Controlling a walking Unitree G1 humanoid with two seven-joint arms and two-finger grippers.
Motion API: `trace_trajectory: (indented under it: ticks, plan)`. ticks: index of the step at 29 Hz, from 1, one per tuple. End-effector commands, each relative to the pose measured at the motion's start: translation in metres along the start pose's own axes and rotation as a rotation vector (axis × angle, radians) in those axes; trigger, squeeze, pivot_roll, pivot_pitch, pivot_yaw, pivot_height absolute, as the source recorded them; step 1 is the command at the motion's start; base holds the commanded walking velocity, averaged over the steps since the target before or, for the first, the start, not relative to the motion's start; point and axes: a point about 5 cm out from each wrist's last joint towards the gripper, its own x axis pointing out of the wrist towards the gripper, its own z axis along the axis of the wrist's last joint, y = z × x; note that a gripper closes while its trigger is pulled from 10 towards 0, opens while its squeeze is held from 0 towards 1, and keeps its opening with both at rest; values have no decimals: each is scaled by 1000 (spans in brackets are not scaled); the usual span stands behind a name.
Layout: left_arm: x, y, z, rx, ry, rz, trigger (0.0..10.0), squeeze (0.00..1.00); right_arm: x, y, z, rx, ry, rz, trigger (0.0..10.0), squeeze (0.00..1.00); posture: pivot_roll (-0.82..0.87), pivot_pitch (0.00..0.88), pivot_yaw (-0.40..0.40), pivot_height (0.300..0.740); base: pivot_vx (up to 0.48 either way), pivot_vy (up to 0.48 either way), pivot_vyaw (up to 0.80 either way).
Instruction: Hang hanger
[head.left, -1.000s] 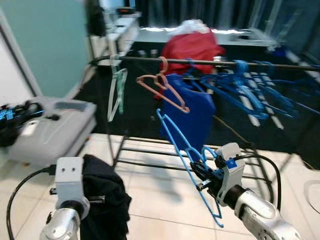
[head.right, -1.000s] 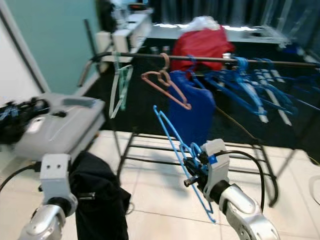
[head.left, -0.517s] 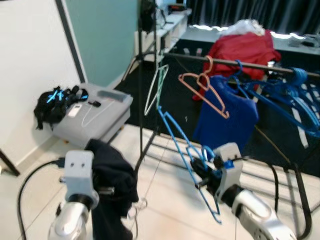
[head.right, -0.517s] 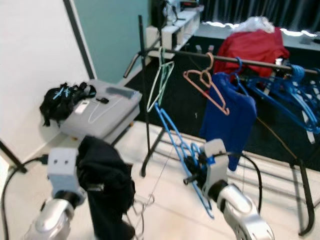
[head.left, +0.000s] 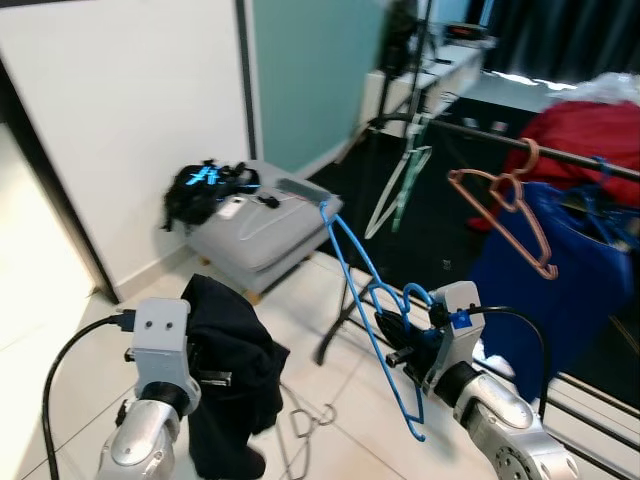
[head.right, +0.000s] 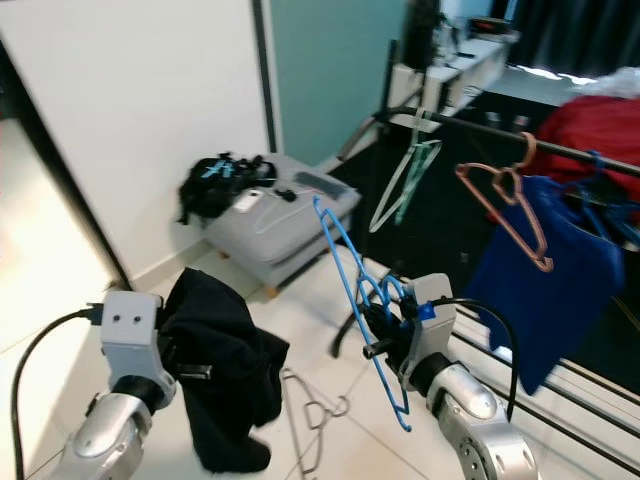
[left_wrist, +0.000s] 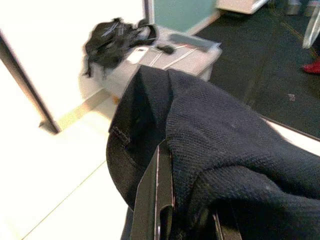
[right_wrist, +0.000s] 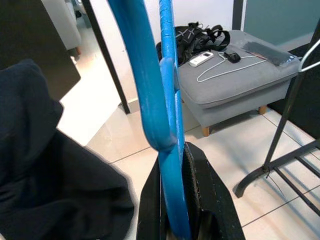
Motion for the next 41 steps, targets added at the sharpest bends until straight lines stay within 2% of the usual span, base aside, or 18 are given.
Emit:
trace_trajectory:
  ticks: [1,11,37,41]
  plan:
    - [2,-2,3,-13,-15,-15,10000,0,1,1,2,1,-20,5,10000,0,45,0,-39,740,0,0,781]
    - [7,-3,2,-33,-15,-41,10000,0,4,0,3,6,-26,12,10000,0,44,0,-33,740,0,0,781]
    - [7,4,4,13,-37,5,10000,0,6,2,3,9,-35,20,10000,0,31,0,-14,740,0,0,781]
    - [8,5,3,-23,-32,7,10000,0,6,2,3,11,-37,21,10000,0,33,0,-14,740,0,0,781]
